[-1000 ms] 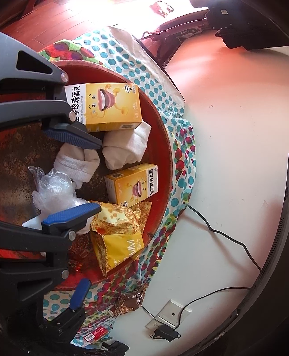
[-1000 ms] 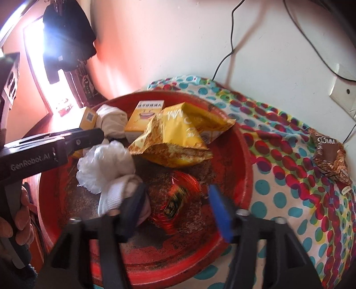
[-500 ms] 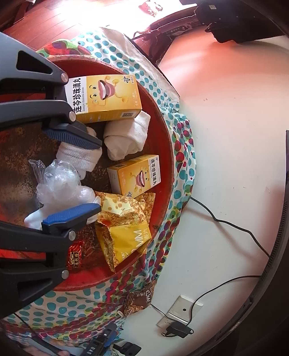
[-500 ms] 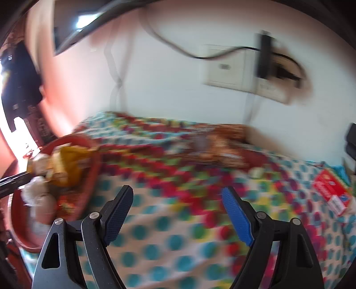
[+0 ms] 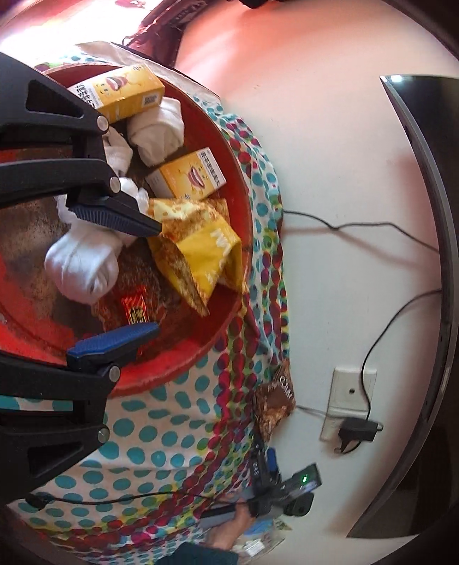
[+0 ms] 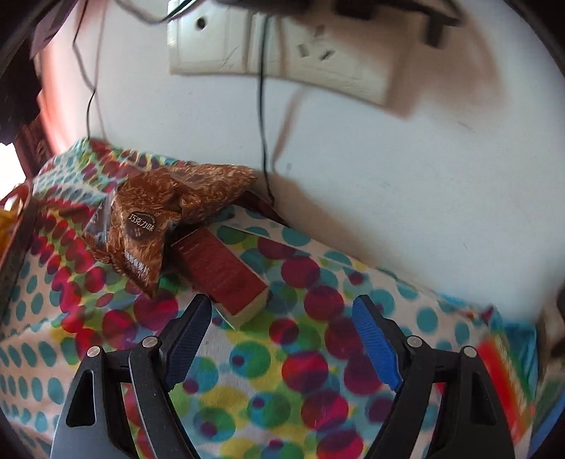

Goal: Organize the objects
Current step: 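Move the right tool to the small red box and grasp it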

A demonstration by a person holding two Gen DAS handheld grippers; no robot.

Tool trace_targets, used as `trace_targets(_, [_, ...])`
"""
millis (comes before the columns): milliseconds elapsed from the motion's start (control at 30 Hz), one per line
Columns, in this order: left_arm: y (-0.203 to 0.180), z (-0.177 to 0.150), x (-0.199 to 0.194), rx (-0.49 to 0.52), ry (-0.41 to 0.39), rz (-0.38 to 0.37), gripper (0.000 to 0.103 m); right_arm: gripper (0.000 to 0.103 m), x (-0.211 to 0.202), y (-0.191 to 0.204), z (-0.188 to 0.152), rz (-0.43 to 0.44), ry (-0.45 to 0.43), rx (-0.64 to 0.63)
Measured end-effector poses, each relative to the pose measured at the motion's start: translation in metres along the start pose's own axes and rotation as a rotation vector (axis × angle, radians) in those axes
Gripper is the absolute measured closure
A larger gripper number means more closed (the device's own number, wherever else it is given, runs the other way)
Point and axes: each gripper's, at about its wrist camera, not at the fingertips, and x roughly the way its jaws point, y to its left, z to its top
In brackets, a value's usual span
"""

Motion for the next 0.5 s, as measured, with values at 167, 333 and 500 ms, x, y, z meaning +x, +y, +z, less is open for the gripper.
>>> trace_targets(167, [-0.023, 0.032, 0.016, -0.047, 0.038, -0.174, 0.05, 0.026, 0.022, 0.007, 0.016, 0.069, 0.008, -0.096])
trace_targets(333, [-0.049, 0.076, 0.042, -0.061, 0.055, -0.195, 0.048, 0.076, 0.029, 0.011, 0.018, 0.181, 0.02, -0.043])
trace_targets(500, [-0.083, 0.121, 0.076, -0.083, 0.086, -0.209, 0.045, 0.076, 0.002, 0.024, -0.014, 0.157, 0.0, 0.01])
